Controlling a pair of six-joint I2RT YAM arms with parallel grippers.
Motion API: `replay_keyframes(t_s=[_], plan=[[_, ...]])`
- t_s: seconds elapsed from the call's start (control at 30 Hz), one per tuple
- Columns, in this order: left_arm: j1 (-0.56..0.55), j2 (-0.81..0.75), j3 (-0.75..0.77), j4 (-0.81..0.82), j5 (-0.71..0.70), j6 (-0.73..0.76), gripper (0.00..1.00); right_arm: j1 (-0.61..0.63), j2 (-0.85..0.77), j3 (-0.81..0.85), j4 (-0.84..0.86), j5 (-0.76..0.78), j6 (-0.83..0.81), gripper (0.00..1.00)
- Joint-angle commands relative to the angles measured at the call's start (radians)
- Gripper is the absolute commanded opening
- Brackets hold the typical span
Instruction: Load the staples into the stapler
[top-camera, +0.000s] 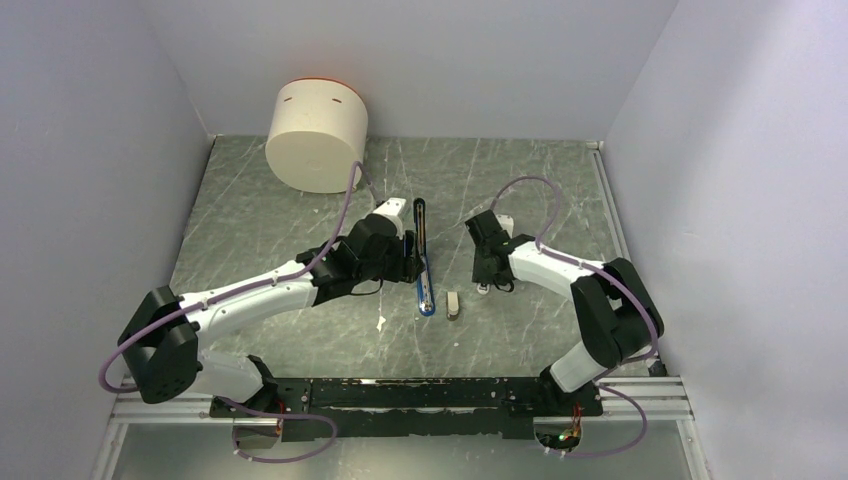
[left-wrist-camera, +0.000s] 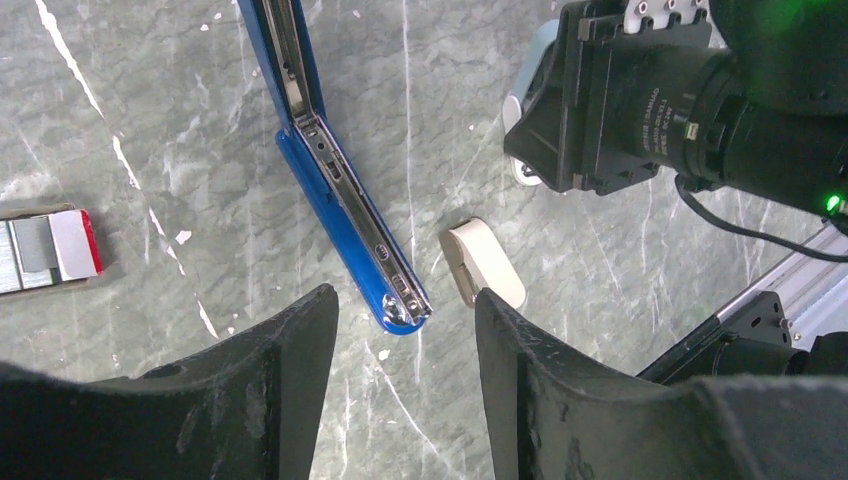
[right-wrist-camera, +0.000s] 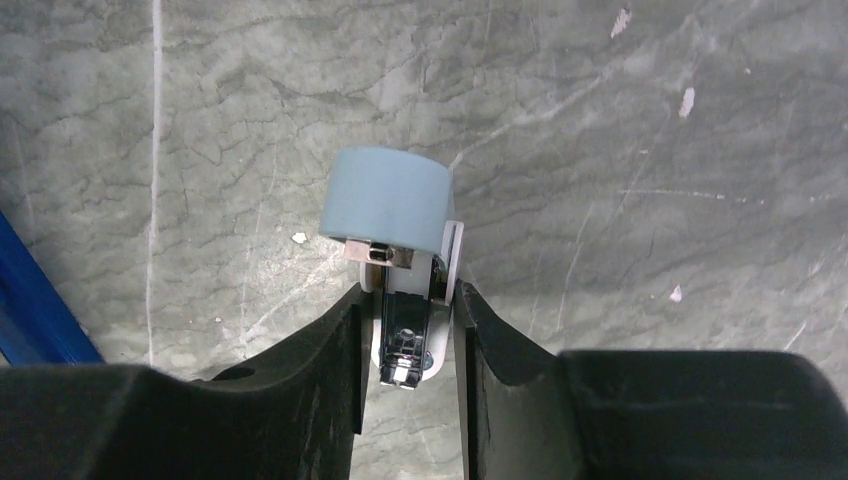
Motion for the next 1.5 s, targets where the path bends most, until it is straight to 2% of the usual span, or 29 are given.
replay_keyframes(t_s=[0.0, 0.2, 0.33, 0.47, 0.6, 0.77, 0.87, 1.1, 1.33, 1.47], plan=[[0.008, -0.025, -0.015, 0.003, 0.026, -0.003, 0.57, -0.069, 0.054, 0.010, 0.058, -0.019, -0.156, 0.33], [0.009, -0.020, -0.010, 0.000, 0.033, -0.002, 0.57, -0.084, 0.068, 0.005, 0.101, -0.091, -0.260, 0.33], [0.009, -0.016, -0.006, -0.002, 0.040, -0.003, 0.57, -0.104, 0.065, 0.004, 0.095, -0.102, -0.273, 0.36], [0.009, -0.011, -0.002, -0.002, 0.047, -0.003, 0.57, -0.106, 0.061, 0.015, 0.055, -0.113, -0.233, 0.49], [0.009, -0.016, 0.002, -0.005, 0.048, -0.006, 0.57, -0.105, -0.015, 0.013, 0.021, -0.095, -0.190, 0.61], [0.009, -0.037, -0.012, 0.006, 0.042, -0.022, 0.57, -0.096, -0.144, 0.038, -0.050, -0.110, -0.177, 0.65], [0.009, -0.072, -0.033, 0.002, -0.013, -0.057, 0.57, -0.046, -0.216, 0.044, -0.088, -0.125, -0.162, 0.65], [0.009, -0.244, -0.148, 0.047, -0.184, -0.156, 0.58, 0.179, -0.287, 0.080, -0.145, -0.080, -0.043, 0.65], [0.009, -0.336, -0.201, 0.026, -0.296, -0.213, 0.58, 0.340, -0.205, 0.085, -0.250, 0.034, 0.079, 0.62], [0.009, -0.363, -0.215, 0.038, -0.315, -0.226, 0.58, 0.380, -0.148, 0.088, -0.283, 0.068, 0.133, 0.59]])
